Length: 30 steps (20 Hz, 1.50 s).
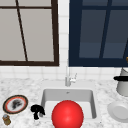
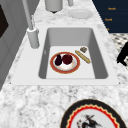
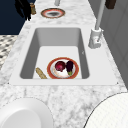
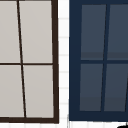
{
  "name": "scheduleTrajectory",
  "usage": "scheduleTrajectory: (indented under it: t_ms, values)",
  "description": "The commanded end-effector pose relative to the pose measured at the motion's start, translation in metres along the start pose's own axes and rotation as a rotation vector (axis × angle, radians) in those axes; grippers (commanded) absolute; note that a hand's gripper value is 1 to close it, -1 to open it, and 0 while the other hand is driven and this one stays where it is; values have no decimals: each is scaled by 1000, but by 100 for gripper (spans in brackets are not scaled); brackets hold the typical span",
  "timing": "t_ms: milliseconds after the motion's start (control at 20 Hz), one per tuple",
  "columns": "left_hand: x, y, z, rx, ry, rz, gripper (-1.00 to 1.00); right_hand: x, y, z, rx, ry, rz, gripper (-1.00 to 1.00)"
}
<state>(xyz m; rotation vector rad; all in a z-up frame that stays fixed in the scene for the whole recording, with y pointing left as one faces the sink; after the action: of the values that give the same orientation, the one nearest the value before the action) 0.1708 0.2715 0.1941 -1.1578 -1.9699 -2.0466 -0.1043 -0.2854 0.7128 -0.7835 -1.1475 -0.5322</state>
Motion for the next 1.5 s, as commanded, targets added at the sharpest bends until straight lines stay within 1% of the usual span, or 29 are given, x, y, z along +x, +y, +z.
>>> scheduleTrajectory:
  t_ms: [0, 150, 200, 250, 400, 500, 650, 700, 800, 900, 1000, 1100, 1200, 1300, 1450]
  values:
    - [0, 0, 0, 0, 0, 0, 0, 26, 0, -1, -63, -3, -60, -100]
    - [0, 0, 0, 0, 0, 0, 0, 45, 4, -5, -108, 2, -95, -100]
    - [0, 0, 0, 0, 0, 0, 0, 51, 7, -7, -112, 13, -110, -100]
    - [0, 0, 0, 0, 0, 0, 0, 56, 17, -12, -89, 34, -109, -100]
    - [0, 0, 0, 0, 0, 0, 0, 66, 34, -26, -109, 61, -130, -100]
    - [0, 0, 0, 0, 0, 0, 0, 72, 44, -35, -104, 65, -122, -100]
    - [0, 0, 0, 0, 0, 0, 0, 75, 58, -50, -69, 38, -102, -100]
    - [0, 0, 0, 0, 0, 0, 0, 77, 63, -54, -60, 41, -102, -100]
    - [0, 0, 0, 0, 0, 0, 0, 79, 67, -60, -30, 51, -100, -100]
    - [0, 0, 0, 0, 0, 0, 0, 82, 70, -69, -9, 46, -82, -100]
    - [0, 0, 0, 0, 0, 0, 0, 87, 72, -79, 1, 63, -68, -100]
    - [0, 0, 0, 0, 0, 0, 0, 93, 81, -93, -1, 87, -60, -100]
    - [0, 0, 0, 0, 0, 0, 0, 99, 85, -107, 6, 111, -74, -100]
    - [0, 0, 0, 0, 0, 0, 0, 105, 91, -114, -5, 124, -89, -100]
    - [0, 0, 0, 0, 0, 0, 0, 110, 103, -130, -4, 143, -86, -100]
